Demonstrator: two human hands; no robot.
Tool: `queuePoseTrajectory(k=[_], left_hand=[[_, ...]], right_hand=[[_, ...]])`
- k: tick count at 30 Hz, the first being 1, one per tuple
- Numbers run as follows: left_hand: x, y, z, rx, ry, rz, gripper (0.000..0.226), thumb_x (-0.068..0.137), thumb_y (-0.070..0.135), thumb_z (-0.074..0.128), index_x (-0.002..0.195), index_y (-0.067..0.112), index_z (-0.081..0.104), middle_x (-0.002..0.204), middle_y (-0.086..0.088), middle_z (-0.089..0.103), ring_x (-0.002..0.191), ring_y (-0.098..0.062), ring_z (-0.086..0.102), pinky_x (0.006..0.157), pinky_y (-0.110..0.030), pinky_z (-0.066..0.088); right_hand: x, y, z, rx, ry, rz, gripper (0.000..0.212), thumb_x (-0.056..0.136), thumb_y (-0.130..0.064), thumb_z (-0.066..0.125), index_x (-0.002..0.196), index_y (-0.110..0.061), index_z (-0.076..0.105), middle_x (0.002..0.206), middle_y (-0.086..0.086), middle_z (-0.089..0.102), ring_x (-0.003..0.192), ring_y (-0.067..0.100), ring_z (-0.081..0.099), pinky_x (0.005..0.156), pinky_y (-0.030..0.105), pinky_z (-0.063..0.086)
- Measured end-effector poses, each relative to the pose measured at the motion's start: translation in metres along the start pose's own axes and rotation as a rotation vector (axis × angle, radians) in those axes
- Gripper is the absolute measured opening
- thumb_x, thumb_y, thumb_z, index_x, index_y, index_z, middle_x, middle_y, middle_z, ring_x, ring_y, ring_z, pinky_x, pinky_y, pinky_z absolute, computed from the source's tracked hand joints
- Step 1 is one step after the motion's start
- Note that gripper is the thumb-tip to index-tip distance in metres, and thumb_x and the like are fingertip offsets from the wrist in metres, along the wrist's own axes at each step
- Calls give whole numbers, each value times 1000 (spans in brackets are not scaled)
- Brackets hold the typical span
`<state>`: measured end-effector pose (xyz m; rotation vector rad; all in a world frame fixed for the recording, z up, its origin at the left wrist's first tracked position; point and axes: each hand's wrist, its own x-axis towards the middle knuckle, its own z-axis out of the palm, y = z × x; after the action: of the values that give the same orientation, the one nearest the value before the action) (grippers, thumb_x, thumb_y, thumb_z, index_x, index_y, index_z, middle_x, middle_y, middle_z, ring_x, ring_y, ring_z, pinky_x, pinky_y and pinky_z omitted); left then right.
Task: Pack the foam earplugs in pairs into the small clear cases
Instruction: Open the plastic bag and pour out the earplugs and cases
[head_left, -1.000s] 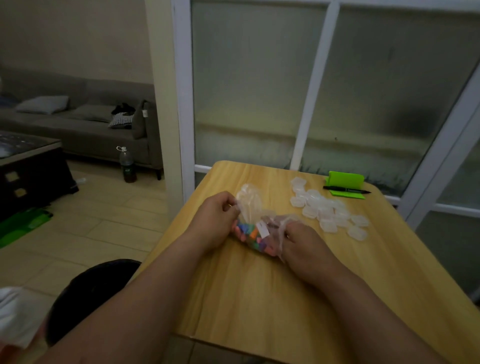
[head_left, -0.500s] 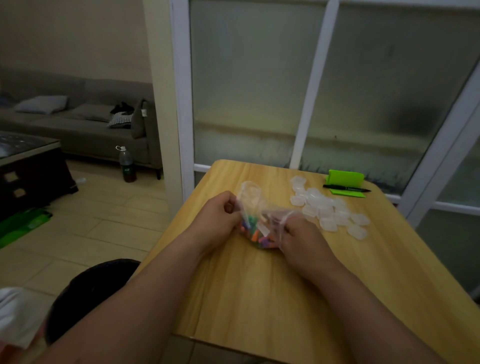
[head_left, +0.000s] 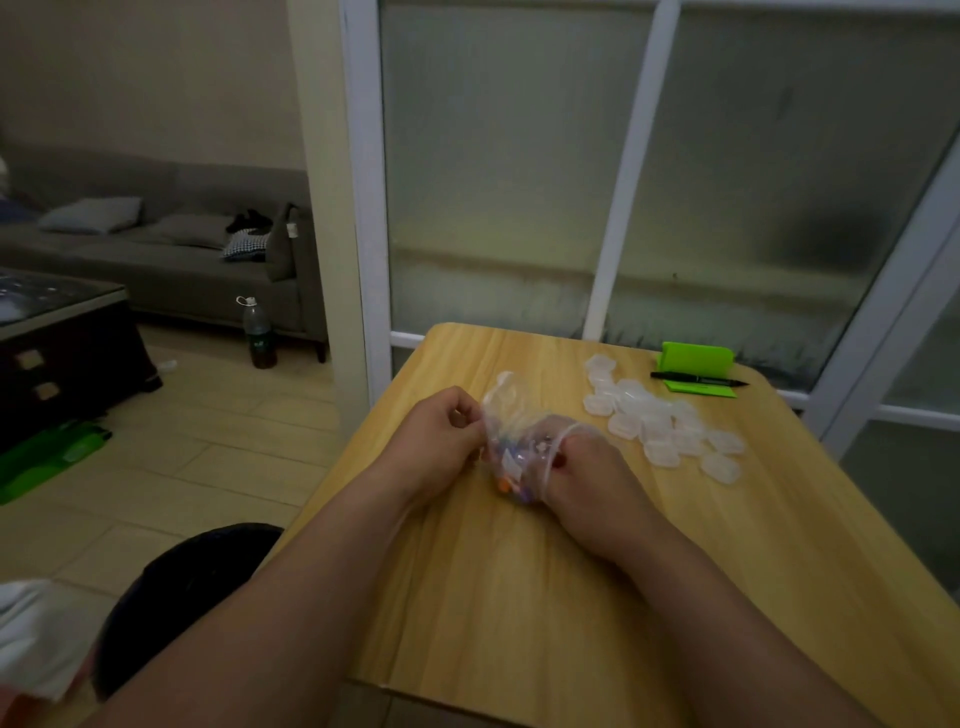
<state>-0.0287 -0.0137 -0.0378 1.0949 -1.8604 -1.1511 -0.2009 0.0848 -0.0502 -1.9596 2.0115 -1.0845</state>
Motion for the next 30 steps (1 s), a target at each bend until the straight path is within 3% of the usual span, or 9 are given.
queuePoseTrajectory(k=[4, 7, 10, 12, 15, 19, 24, 27, 30], left_hand=[[-1, 3, 0, -53, -52, 16, 12, 94, 8, 70, 104, 8, 62, 92, -14, 77, 88, -32, 74, 74, -36, 61], [1, 3, 1, -121, -114, 53, 16, 93, 6, 70, 107, 10, 65, 97, -12, 76, 89, -27, 74, 80, -40, 61], [1, 0, 1, 7, -42, 88, 3, 97, 14, 66, 99, 14, 69, 84, -2, 73, 72, -9, 66, 70, -30, 55], [3, -5, 1, 94, 57, 111, 15, 101, 25, 65, 90, 16, 69, 79, 0, 71, 67, -8, 59, 64, -27, 49], [4, -12, -1, 112, 110, 126, 27, 104, 31, 61, 82, 19, 70, 75, -1, 70, 67, -12, 61, 68, -37, 52], [1, -6, 1, 145, 7, 167, 24, 106, 22, 57, 89, 15, 73, 81, -1, 73, 68, -2, 63, 62, -16, 47], [-1, -2, 1, 54, -114, 165, 12, 99, 17, 65, 104, 23, 74, 93, 0, 75, 86, -17, 71, 79, -33, 59], [-1, 0, 4, 101, -51, 179, 7, 97, 17, 67, 99, 23, 69, 87, -6, 71, 79, -23, 65, 72, -38, 55], [1, 0, 10, 167, 43, 180, 9, 98, 20, 66, 95, 12, 64, 85, -9, 66, 70, -14, 56, 66, -30, 48]], right_hand=[[3, 5, 8, -31, 4, -42, 26, 93, -40, 65, 118, -36, 74, 110, -18, 72, 101, 2, 65, 90, 37, 58], [3, 4, 8, -30, 52, -27, 24, 96, -52, 59, 99, -38, 77, 101, -17, 71, 97, 2, 64, 85, 40, 57], [1, -1, 3, 68, 37, 47, 32, 89, -61, 52, 86, -40, 75, 97, -17, 70, 94, 3, 64, 84, 39, 54], [1, -2, 3, 94, -16, 62, 38, 91, -55, 46, 108, -40, 76, 115, -16, 71, 108, 6, 64, 95, 36, 53], [1, 4, 7, -137, -130, -2, 48, 102, -40, 39, 142, -30, 64, 142, -7, 64, 130, 13, 57, 114, 35, 43], [0, -2, 2, 102, -44, 4, 28, 101, -37, 55, 118, -31, 76, 115, -21, 69, 108, -2, 61, 97, 23, 46], [1, -1, 2, 123, -31, 8, 15, 92, -23, 62, 89, -26, 76, 91, -11, 69, 86, 6, 63, 79, 35, 51], [0, -7, 1, 119, -16, 18, 24, 92, -42, 52, 88, -28, 71, 85, -8, 68, 80, 7, 64, 74, 31, 52], [1, -4, 4, 169, -33, 52, 30, 77, -53, 55, 93, -31, 69, 89, -7, 68, 82, 11, 65, 70, 36, 55]])
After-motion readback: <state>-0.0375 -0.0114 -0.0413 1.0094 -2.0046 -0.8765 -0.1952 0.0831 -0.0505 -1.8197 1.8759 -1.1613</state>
